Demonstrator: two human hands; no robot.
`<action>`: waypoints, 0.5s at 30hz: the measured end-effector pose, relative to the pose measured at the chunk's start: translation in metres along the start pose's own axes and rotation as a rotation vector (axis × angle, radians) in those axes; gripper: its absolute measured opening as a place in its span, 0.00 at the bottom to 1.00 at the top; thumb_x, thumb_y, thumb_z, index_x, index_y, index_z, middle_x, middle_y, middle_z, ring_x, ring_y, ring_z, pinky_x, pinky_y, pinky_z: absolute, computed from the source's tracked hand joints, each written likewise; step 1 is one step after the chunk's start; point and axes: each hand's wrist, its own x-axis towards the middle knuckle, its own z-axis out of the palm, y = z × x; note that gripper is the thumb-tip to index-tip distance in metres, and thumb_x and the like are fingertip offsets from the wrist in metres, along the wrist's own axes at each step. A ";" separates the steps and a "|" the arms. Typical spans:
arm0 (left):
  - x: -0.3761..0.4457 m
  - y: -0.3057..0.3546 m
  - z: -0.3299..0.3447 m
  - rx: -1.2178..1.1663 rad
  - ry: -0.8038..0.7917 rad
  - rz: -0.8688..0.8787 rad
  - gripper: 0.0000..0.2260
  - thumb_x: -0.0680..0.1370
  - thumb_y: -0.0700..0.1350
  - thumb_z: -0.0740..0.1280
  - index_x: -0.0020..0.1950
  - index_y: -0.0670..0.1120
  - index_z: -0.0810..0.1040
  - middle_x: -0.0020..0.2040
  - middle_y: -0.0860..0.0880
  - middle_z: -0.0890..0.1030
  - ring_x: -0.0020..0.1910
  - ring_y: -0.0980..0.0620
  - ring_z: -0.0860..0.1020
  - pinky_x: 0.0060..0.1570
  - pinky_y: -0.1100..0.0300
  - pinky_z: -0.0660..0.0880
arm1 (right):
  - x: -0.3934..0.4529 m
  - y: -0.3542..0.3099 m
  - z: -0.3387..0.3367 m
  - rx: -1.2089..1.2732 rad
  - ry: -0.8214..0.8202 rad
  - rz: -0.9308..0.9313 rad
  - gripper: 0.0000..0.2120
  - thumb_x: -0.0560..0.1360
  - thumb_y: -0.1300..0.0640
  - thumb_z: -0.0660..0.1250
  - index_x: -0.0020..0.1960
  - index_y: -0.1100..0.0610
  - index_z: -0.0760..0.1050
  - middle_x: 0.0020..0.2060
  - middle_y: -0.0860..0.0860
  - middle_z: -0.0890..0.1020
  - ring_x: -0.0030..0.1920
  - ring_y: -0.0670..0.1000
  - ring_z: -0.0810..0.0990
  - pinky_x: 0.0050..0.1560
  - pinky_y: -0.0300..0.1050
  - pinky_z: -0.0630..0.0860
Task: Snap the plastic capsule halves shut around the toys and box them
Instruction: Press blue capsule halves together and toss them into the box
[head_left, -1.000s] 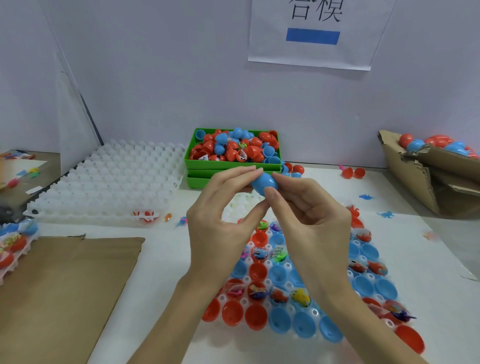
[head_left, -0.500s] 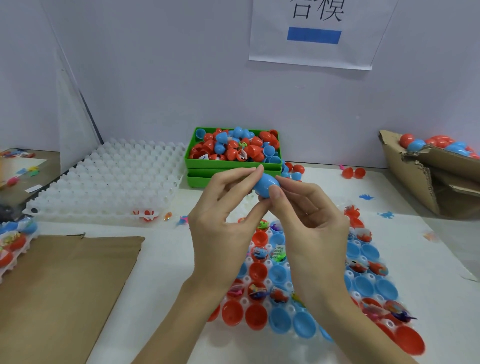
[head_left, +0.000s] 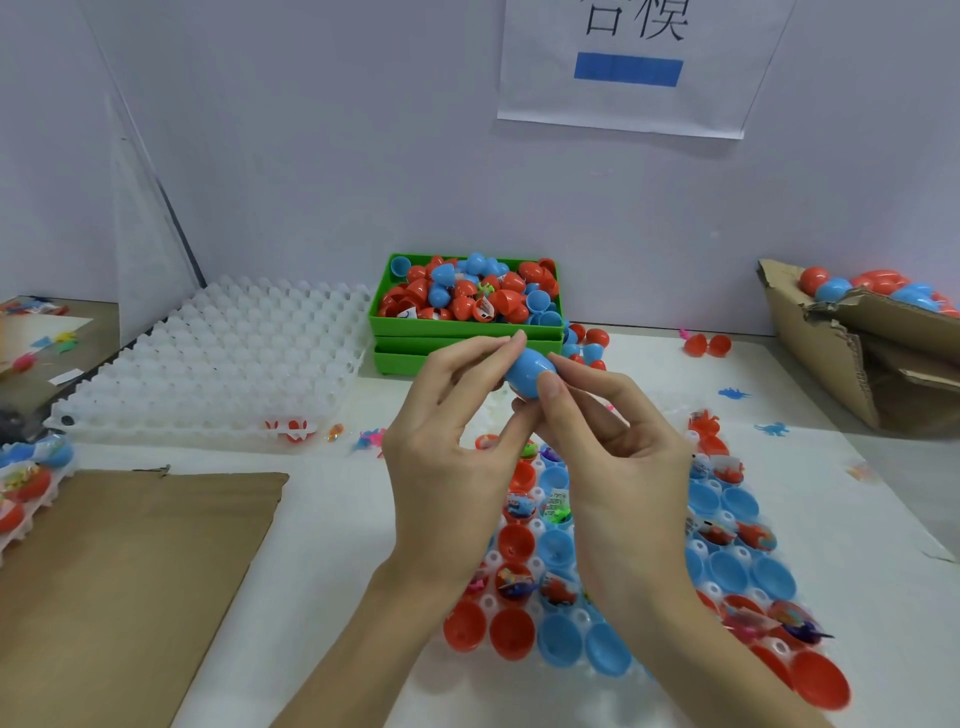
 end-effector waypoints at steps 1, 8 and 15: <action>0.000 0.000 0.000 0.006 0.004 0.003 0.19 0.74 0.36 0.79 0.64 0.40 0.84 0.59 0.48 0.83 0.60 0.56 0.81 0.60 0.62 0.79 | -0.001 0.000 0.000 0.007 -0.002 0.007 0.09 0.77 0.58 0.74 0.57 0.55 0.84 0.50 0.51 0.89 0.53 0.52 0.88 0.53 0.37 0.82; 0.008 -0.005 -0.007 -0.124 -0.042 -0.053 0.18 0.75 0.40 0.78 0.64 0.44 0.84 0.60 0.52 0.84 0.60 0.51 0.83 0.60 0.61 0.79 | 0.009 -0.003 -0.003 -0.039 -0.127 0.014 0.10 0.79 0.54 0.71 0.60 0.55 0.82 0.54 0.50 0.88 0.57 0.51 0.86 0.56 0.40 0.82; 0.020 -0.011 -0.019 -0.280 -0.179 -0.092 0.20 0.74 0.44 0.78 0.66 0.47 0.83 0.63 0.55 0.84 0.66 0.49 0.80 0.65 0.58 0.78 | 0.034 -0.014 -0.018 0.216 -0.473 0.281 0.19 0.79 0.60 0.69 0.70 0.58 0.79 0.66 0.55 0.82 0.68 0.55 0.80 0.63 0.42 0.78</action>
